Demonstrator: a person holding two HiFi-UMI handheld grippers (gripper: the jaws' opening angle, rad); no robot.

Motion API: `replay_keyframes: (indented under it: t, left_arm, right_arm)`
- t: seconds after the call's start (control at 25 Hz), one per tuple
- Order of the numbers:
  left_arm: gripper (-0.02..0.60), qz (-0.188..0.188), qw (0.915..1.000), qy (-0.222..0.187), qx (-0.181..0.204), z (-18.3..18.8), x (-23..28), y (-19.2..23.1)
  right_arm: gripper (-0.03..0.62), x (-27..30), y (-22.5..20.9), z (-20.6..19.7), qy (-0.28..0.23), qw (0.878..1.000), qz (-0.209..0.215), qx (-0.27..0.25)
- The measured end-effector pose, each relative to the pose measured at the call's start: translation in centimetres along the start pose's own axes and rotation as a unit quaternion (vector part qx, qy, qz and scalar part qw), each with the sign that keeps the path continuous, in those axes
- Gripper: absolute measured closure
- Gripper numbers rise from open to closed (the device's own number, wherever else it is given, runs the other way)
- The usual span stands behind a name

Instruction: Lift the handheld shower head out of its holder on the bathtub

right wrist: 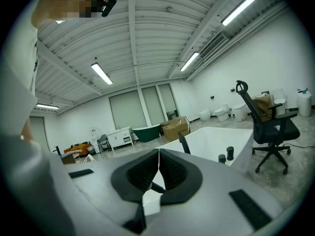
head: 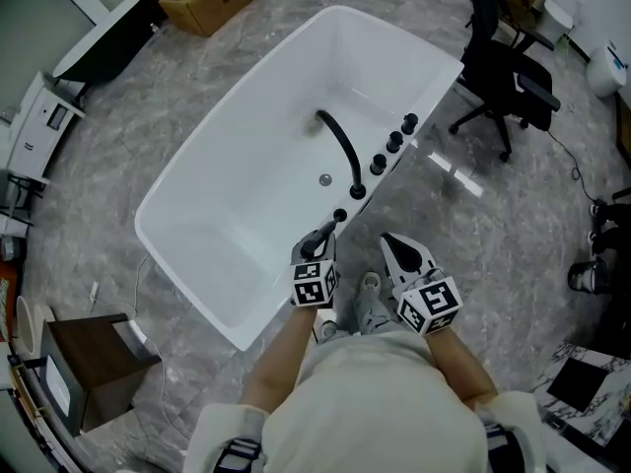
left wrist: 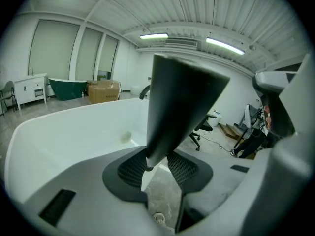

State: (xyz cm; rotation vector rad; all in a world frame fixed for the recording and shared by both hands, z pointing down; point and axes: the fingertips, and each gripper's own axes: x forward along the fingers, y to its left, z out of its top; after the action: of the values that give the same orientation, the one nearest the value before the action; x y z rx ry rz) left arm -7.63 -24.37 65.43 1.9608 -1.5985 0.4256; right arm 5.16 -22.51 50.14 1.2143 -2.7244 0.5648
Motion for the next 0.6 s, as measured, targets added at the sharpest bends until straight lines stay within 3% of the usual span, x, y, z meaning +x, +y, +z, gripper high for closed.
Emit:
replay_keyframes:
  t: [0.6]
  left_arm:
    - [0.439, -0.028, 0.9969, -0.073, -0.009, 1.3, -10.9, -0.4]
  right_arm:
    - [0.574, -5.4, 7.5, -0.5, -0.035, 0.999, -0.023, -0.013]
